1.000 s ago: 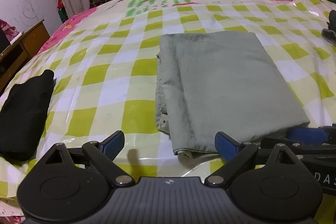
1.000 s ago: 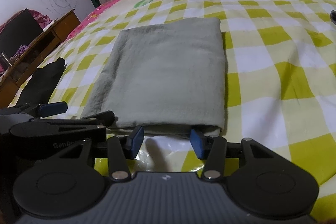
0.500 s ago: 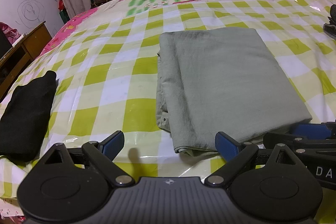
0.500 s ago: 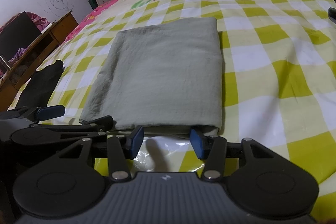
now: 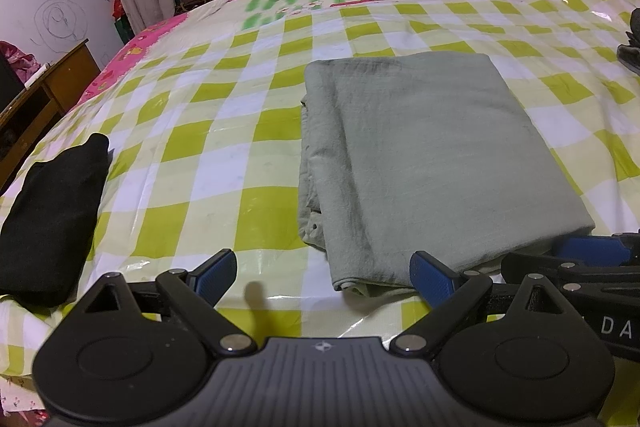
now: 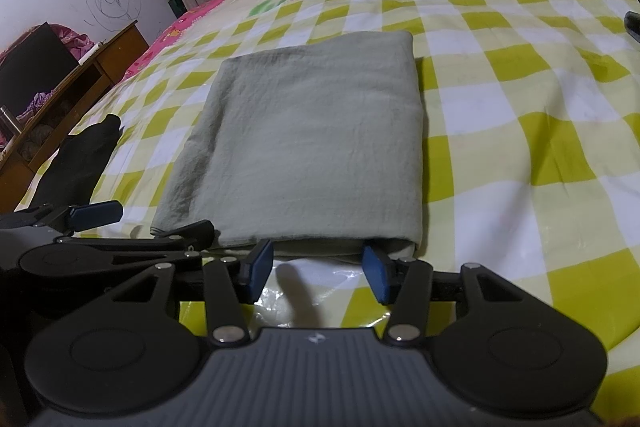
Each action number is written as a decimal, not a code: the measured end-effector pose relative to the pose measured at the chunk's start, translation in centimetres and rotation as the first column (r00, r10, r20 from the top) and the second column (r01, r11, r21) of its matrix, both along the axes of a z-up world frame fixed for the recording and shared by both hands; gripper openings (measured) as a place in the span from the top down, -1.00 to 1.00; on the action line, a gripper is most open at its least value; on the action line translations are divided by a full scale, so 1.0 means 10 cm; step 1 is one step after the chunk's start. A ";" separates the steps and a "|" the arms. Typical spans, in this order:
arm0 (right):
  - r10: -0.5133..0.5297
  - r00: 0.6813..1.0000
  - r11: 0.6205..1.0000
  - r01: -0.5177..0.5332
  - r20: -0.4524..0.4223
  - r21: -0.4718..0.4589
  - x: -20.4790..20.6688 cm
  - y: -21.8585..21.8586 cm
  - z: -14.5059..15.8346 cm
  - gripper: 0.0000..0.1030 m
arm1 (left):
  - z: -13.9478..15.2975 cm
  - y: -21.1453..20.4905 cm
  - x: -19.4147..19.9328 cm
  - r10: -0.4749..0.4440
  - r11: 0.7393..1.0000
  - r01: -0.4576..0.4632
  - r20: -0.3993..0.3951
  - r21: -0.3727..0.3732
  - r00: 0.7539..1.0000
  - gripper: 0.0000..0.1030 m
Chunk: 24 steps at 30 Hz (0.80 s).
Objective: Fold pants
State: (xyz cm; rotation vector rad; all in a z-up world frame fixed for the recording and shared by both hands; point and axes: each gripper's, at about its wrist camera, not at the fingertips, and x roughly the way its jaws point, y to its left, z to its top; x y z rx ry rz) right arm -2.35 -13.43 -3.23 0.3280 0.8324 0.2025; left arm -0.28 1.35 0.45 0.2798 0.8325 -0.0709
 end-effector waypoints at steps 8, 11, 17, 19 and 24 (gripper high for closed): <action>0.001 1.000 1.000 -0.001 -0.001 0.000 0.00 0.00 0.00 0.01 | 0.00 0.00 0.00 0.001 1.000 -0.001 0.000 0.003 1.000 -1.00; 0.000 1.000 1.000 0.000 -0.001 0.001 0.00 -0.01 0.00 0.01 | 0.00 0.02 -0.01 0.001 1.000 -0.001 0.002 0.007 1.000 -1.00; 0.000 1.000 1.000 0.000 -0.001 0.002 0.00 -0.01 0.00 0.01 | 0.00 0.01 -0.01 0.001 1.000 -0.001 0.001 0.008 1.000 -1.00; 0.000 1.000 1.000 0.000 -0.001 0.003 0.00 -0.01 -0.01 0.01 | 0.00 0.01 -0.01 0.001 1.000 -0.001 0.002 0.008 1.000 -1.00; 0.000 1.000 1.000 0.000 -0.002 0.003 0.00 -0.01 0.00 0.01 | 0.01 0.01 -0.01 0.002 1.000 -0.002 0.002 0.009 1.000 -1.00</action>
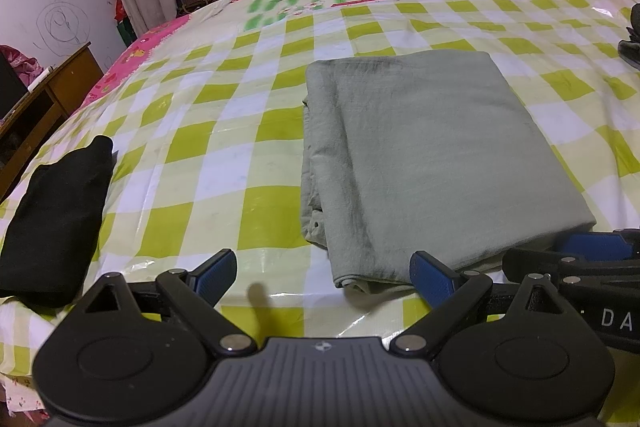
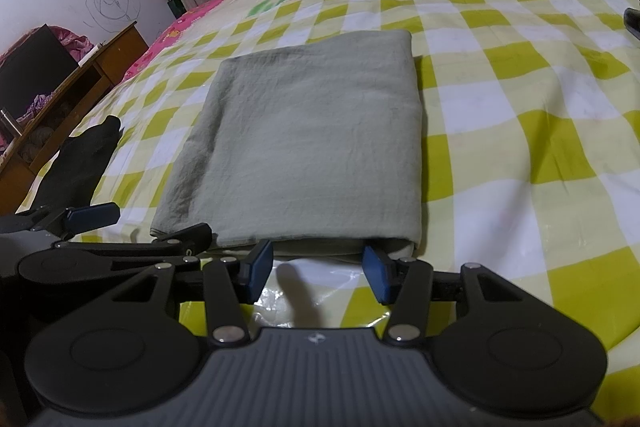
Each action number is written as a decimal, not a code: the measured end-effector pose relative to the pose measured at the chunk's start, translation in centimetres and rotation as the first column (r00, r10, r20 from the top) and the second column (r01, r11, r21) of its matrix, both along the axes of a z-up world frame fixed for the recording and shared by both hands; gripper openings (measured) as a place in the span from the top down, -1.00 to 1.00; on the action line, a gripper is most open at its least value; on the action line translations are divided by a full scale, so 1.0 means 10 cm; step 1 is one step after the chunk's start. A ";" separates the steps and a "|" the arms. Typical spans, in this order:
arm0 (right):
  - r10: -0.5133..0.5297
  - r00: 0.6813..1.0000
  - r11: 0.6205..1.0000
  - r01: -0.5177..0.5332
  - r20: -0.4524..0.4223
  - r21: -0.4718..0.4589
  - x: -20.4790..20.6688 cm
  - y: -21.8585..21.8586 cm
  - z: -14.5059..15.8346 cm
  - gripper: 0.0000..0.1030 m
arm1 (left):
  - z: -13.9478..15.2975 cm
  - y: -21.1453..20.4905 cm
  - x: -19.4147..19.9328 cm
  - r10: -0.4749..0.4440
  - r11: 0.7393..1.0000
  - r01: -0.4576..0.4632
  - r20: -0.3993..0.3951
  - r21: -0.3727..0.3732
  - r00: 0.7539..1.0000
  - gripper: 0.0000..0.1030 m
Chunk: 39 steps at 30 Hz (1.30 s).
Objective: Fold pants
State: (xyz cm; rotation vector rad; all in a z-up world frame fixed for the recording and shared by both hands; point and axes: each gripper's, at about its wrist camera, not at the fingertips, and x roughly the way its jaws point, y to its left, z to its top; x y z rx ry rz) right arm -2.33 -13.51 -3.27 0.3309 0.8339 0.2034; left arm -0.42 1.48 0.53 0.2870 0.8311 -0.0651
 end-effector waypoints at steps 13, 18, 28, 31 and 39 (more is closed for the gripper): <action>0.000 1.000 1.000 0.000 -0.001 0.002 0.01 -0.01 0.00 0.01 | 0.00 0.01 -0.01 0.004 1.000 -0.004 -0.007 -0.007 1.000 -1.00; 0.001 1.000 1.000 -0.001 -0.001 0.001 0.01 -0.02 0.00 0.01 | 0.00 0.01 -0.01 0.005 1.000 -0.005 -0.007 -0.006 1.000 -1.00; -0.004 1.000 1.000 0.004 0.001 -0.003 0.00 -0.01 0.00 0.01 | 0.01 0.02 -0.02 0.002 1.000 -0.002 -0.006 -0.013 1.000 -1.00; -0.004 1.000 1.000 0.004 0.000 -0.010 0.00 0.00 0.00 0.01 | 0.02 0.02 -0.02 0.004 1.000 -0.004 -0.002 -0.021 1.000 -1.00; -0.018 1.000 1.000 0.018 -0.004 -0.010 -0.01 0.00 0.00 0.01 | 0.04 0.04 -0.04 -0.001 0.999 0.001 -0.003 -0.034 1.000 -1.00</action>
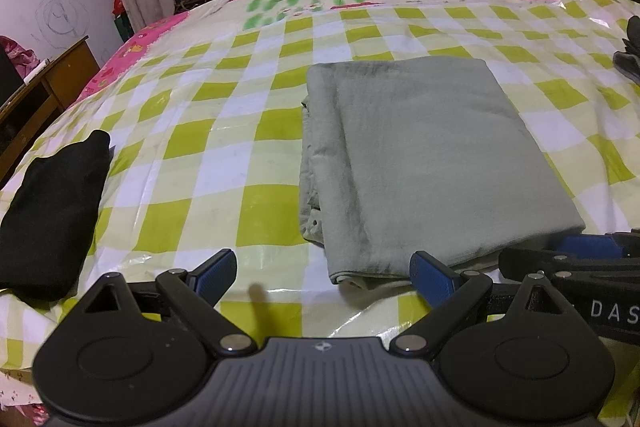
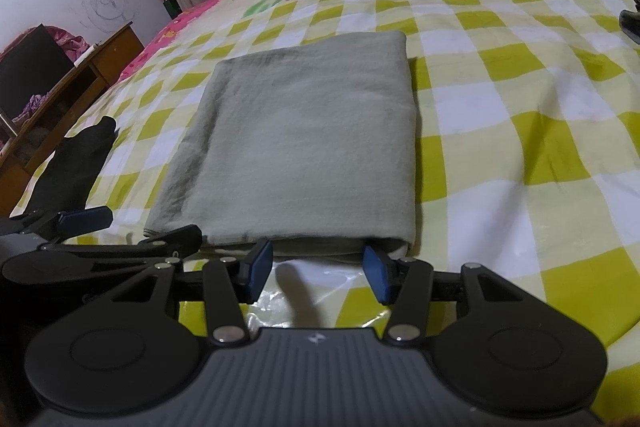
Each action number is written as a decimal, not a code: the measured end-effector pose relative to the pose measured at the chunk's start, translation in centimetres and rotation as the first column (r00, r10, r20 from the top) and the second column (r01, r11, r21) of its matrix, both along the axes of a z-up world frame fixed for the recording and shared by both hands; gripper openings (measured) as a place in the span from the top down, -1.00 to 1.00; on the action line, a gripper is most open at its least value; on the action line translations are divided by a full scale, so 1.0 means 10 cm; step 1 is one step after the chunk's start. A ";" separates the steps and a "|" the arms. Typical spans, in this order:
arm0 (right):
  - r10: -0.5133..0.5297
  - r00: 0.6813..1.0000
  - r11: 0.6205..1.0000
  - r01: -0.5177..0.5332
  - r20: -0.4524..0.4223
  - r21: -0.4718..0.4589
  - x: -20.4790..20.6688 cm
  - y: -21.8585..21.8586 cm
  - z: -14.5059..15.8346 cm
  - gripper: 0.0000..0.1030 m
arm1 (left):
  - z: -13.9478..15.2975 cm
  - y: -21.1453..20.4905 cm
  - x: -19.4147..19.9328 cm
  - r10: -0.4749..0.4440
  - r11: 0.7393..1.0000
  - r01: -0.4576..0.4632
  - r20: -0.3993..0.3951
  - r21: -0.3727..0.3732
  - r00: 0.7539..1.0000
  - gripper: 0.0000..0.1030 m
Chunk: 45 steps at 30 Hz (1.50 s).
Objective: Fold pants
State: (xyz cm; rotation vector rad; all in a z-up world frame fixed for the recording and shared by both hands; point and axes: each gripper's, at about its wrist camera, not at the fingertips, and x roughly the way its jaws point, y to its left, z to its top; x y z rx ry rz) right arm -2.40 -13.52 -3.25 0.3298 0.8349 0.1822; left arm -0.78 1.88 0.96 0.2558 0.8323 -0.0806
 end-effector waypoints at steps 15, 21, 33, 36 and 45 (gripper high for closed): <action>-0.003 1.000 1.000 0.003 -0.010 -0.004 0.00 0.00 0.00 0.01 | 0.03 0.02 -0.05 0.007 1.000 -0.007 0.000 -0.011 1.000 -1.00; -0.002 1.000 1.000 0.002 -0.010 -0.005 0.01 0.00 -0.01 0.01 | 0.03 0.02 -0.05 0.008 1.000 -0.008 0.001 -0.013 1.000 -1.00; -0.002 1.000 1.000 0.002 -0.011 -0.006 0.01 0.00 -0.01 0.01 | 0.04 0.02 -0.05 0.009 1.000 -0.009 0.004 -0.011 1.000 -1.00; -0.002 1.000 1.000 0.002 -0.011 -0.006 0.01 0.00 -0.01 0.01 | 0.04 0.02 -0.05 0.009 1.000 -0.008 0.004 -0.010 1.000 -1.00; -0.002 1.000 1.000 0.002 -0.011 -0.006 0.01 0.00 -0.01 0.01 | 0.04 0.02 -0.05 0.009 1.000 -0.009 0.006 -0.009 1.000 -1.00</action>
